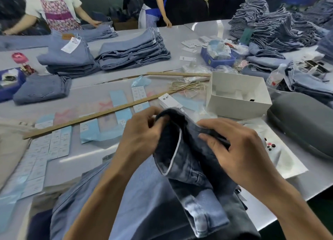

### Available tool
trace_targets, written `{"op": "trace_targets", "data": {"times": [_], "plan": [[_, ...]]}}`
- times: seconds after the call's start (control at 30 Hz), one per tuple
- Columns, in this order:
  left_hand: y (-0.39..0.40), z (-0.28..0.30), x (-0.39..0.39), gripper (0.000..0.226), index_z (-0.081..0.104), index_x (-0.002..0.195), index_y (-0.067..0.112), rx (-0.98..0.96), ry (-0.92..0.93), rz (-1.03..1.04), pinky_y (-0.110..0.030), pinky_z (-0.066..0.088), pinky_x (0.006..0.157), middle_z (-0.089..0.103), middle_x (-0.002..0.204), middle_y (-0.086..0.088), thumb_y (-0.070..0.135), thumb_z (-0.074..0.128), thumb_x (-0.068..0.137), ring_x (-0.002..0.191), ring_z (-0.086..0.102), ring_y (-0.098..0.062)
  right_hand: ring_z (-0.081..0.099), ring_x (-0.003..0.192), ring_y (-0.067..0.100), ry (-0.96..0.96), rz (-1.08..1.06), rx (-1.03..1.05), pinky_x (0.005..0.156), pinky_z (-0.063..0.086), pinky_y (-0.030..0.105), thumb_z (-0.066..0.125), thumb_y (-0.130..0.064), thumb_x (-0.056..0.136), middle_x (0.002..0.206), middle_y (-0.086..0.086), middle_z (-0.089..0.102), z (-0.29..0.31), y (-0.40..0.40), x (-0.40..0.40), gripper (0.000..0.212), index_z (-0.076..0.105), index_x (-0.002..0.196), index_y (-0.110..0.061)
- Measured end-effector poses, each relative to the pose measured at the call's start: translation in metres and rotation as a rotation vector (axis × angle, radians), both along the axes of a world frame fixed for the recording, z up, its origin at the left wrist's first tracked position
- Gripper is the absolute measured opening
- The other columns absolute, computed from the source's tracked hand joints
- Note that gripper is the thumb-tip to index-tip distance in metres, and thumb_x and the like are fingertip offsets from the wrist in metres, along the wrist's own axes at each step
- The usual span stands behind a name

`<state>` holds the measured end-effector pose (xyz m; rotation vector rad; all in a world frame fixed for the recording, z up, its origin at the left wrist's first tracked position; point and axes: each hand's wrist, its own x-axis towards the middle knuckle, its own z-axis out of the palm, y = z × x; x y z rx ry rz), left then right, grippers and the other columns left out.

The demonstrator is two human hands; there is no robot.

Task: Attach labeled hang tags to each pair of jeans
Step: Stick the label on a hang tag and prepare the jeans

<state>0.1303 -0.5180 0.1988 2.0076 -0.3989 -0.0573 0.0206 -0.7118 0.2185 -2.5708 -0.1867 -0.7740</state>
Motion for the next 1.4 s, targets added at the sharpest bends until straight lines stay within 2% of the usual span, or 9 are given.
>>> {"op": "trace_targets", "data": {"times": [0.17,0.3,0.43,0.57,0.67,0.9,1.07,1.23,1.4], "plan": [[-0.002,0.009,-0.007,0.018,0.073,0.082,0.021,-0.045,-0.125,0.052,-0.044,0.058,0.063,0.072,0.072,0.007,0.027,0.064,0.097,0.069,0.069,-0.013,0.051,0.106,0.031,-0.269,-0.186,-0.419,0.089,0.035,0.033,0.053,-0.012,0.104,0.119,0.011,0.061,0.002,0.006,-0.008,0.026,0.073,0.120,-0.009],[-0.011,0.021,-0.006,0.031,0.065,0.072,0.012,0.009,-0.155,0.036,-0.046,0.051,0.052,0.062,0.062,-0.004,0.037,0.052,0.084,0.059,0.058,-0.022,0.062,0.100,0.031,-0.163,-0.031,-0.520,0.089,0.042,0.041,0.059,-0.004,0.097,0.114,0.011,0.068,-0.012,0.028,-0.017,0.020,0.072,0.113,-0.003],[-0.017,0.032,0.001,0.024,0.064,0.063,0.027,0.036,-0.086,-0.099,-0.022,0.044,0.075,0.057,0.086,0.011,0.038,0.051,0.080,0.087,0.057,-0.007,0.059,0.107,0.039,0.021,-0.111,-0.537,0.089,0.051,0.050,0.047,-0.012,0.091,0.126,0.018,0.061,-0.005,0.011,-0.006,0.038,0.068,0.122,-0.009],[-0.026,0.038,0.006,0.028,0.059,0.067,0.008,-0.097,0.067,-0.160,-0.050,0.048,0.067,0.064,0.066,-0.012,0.031,0.050,0.080,0.064,0.058,-0.026,0.056,0.104,0.041,0.074,-0.144,-0.519,0.089,0.049,0.049,0.049,-0.007,0.089,0.112,0.020,0.061,-0.006,0.015,-0.008,0.027,0.067,0.110,-0.010],[-0.027,0.036,0.007,0.026,0.055,0.060,0.015,-0.117,0.158,-0.146,-0.045,0.042,0.064,0.057,0.060,-0.008,0.031,0.050,0.080,0.062,0.053,-0.022,0.057,0.091,0.034,0.086,-0.120,-0.487,0.081,0.049,0.044,0.054,-0.003,0.086,0.096,0.009,0.060,-0.010,0.016,-0.013,0.032,0.064,0.115,-0.012],[-0.013,0.013,0.004,0.044,0.066,0.064,0.025,-0.267,0.243,-0.085,-0.027,0.049,0.059,0.064,0.064,0.005,0.012,0.050,0.102,0.061,0.061,-0.011,0.068,0.092,0.027,-0.109,-0.079,-0.387,0.083,0.050,0.042,0.050,-0.014,0.104,0.106,0.002,0.071,-0.031,0.023,-0.039,0.030,0.068,0.128,-0.010],[-0.002,-0.005,0.000,0.040,0.069,0.099,0.024,-0.350,0.248,-0.002,-0.036,0.060,0.063,0.075,0.084,-0.010,-0.008,0.046,0.097,0.073,0.071,-0.025,0.071,0.095,0.020,-0.150,0.005,-0.420,0.086,0.055,0.036,0.054,-0.013,0.101,0.121,0.002,0.073,-0.040,0.030,-0.054,0.026,0.076,0.114,-0.012],[-0.005,-0.001,-0.003,0.050,0.073,0.089,0.030,-0.122,0.022,0.031,-0.038,0.060,0.073,0.074,0.091,0.008,-0.014,0.048,0.089,0.085,0.069,-0.012,0.071,0.100,0.015,-0.092,0.060,-0.457,0.089,0.056,0.034,0.046,-0.015,0.102,0.125,0.001,0.071,-0.034,0.032,-0.061,0.033,0.075,0.117,-0.014],[0.004,0.001,-0.030,0.020,0.059,0.115,0.030,0.333,-0.465,0.150,-0.040,0.055,0.056,0.061,0.072,0.011,0.026,0.063,0.096,0.062,0.062,-0.016,0.070,0.099,0.010,-0.045,0.115,-0.479,0.090,0.055,0.043,0.047,-0.028,0.100,0.122,-0.011,0.071,-0.044,0.045,-0.067,0.032,0.074,0.118,-0.029]]}}
